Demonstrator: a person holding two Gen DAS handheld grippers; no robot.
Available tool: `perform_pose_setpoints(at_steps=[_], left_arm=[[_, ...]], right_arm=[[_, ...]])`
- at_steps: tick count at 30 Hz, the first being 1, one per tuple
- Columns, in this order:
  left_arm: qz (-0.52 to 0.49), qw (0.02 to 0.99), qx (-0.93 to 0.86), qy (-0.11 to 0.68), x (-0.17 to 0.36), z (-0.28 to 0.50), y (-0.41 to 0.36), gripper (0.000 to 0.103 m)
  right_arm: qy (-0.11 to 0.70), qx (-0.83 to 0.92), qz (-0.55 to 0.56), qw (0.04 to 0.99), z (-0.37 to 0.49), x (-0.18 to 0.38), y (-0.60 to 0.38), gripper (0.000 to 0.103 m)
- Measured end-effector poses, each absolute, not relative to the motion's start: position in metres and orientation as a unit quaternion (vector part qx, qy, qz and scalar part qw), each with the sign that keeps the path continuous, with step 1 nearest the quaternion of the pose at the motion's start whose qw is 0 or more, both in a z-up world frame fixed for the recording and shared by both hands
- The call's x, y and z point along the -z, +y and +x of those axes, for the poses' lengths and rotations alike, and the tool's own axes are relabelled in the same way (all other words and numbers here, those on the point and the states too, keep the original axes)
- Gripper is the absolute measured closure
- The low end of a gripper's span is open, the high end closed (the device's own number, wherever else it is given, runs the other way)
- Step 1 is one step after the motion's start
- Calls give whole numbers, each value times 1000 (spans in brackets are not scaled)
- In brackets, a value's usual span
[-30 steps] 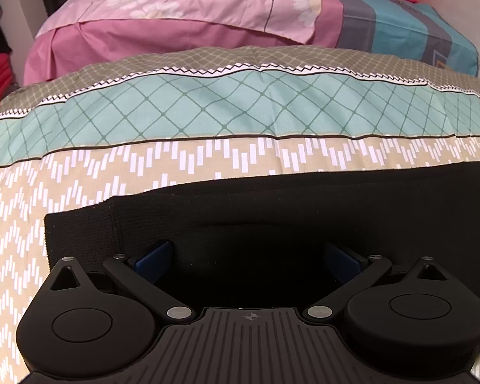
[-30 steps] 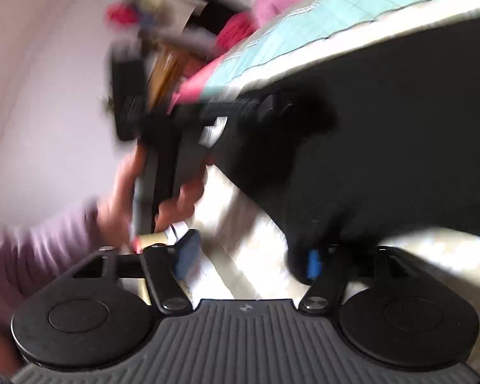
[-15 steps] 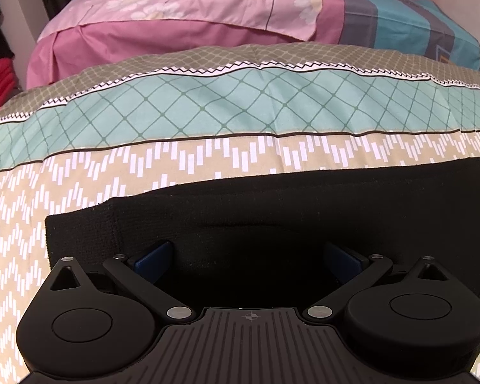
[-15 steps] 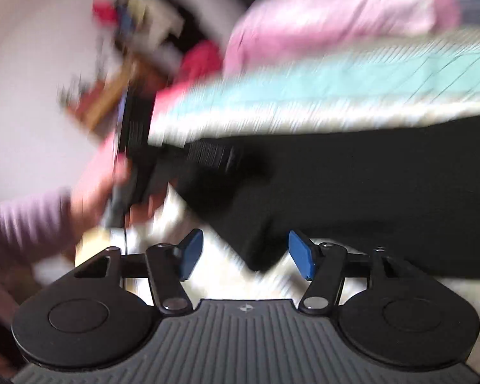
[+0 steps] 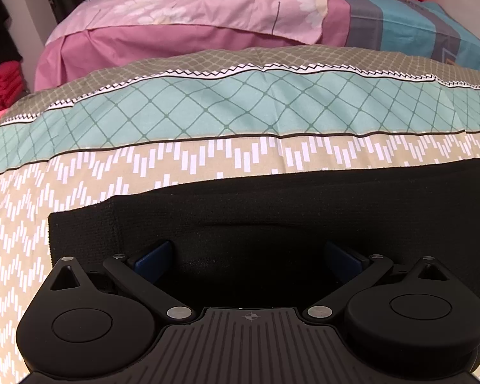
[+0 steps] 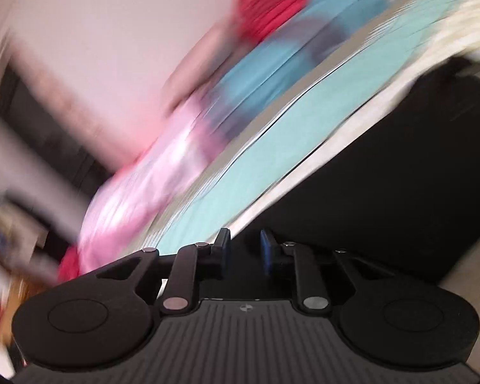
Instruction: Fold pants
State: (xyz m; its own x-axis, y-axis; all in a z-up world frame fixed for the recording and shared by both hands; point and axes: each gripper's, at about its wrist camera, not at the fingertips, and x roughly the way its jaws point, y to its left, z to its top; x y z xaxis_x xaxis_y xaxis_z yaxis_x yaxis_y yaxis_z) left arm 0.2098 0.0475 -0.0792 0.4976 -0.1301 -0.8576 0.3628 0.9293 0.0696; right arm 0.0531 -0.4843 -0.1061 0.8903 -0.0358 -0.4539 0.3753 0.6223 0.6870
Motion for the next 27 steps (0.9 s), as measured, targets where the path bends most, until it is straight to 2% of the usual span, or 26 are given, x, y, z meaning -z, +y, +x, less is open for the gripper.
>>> perform_pose_setpoints(at_steps=[3, 4, 5, 6, 9, 10, 11, 13, 16, 18, 20, 21, 22, 23, 25, 27], left_arm=[[123, 858, 140, 479, 80, 210, 46, 0], [123, 858, 138, 479, 80, 210, 46, 0], [123, 858, 136, 479, 80, 210, 45, 0], [124, 858, 134, 480, 80, 210, 45, 0], [127, 857, 128, 484, 80, 212, 43, 0], [127, 856, 127, 485, 80, 213, 43, 0], [127, 856, 127, 485, 80, 213, 43, 0], [129, 856, 126, 485, 80, 213, 42, 0], [130, 857, 122, 484, 80, 212, 42, 0], [130, 857, 116, 486, 80, 212, 41, 0], [131, 854, 107, 492, 78, 213, 38, 0], [131, 853, 101, 495, 76, 214, 36, 0], [131, 852, 97, 498, 73, 213, 35, 0], [129, 851, 93, 500, 71, 212, 34, 0], [122, 851, 88, 503, 65, 210, 32, 0], [109, 854, 93, 500, 57, 204, 30, 0]], right_arm=[[161, 203, 439, 860, 42, 105, -511, 79], [154, 236, 428, 859, 39, 100, -508, 55], [154, 246, 409, 865, 37, 95, -504, 41], [162, 220, 394, 878, 37, 91, -499, 39], [220, 116, 373, 894, 54, 103, -478, 39], [223, 115, 357, 900, 55, 107, -481, 53], [220, 122, 356, 900, 54, 110, -492, 76], [200, 169, 403, 877, 47, 120, -528, 103], [173, 259, 407, 859, 36, 113, -564, 103], [161, 272, 400, 861, 33, 102, -566, 88], [164, 237, 386, 876, 32, 90, -554, 62], [168, 220, 388, 879, 30, 88, -544, 57], [173, 196, 398, 879, 24, 89, -535, 47], [191, 164, 408, 877, 28, 92, -528, 43], [231, 141, 401, 875, 33, 102, -525, 45], [224, 161, 394, 877, 32, 109, -532, 67]])
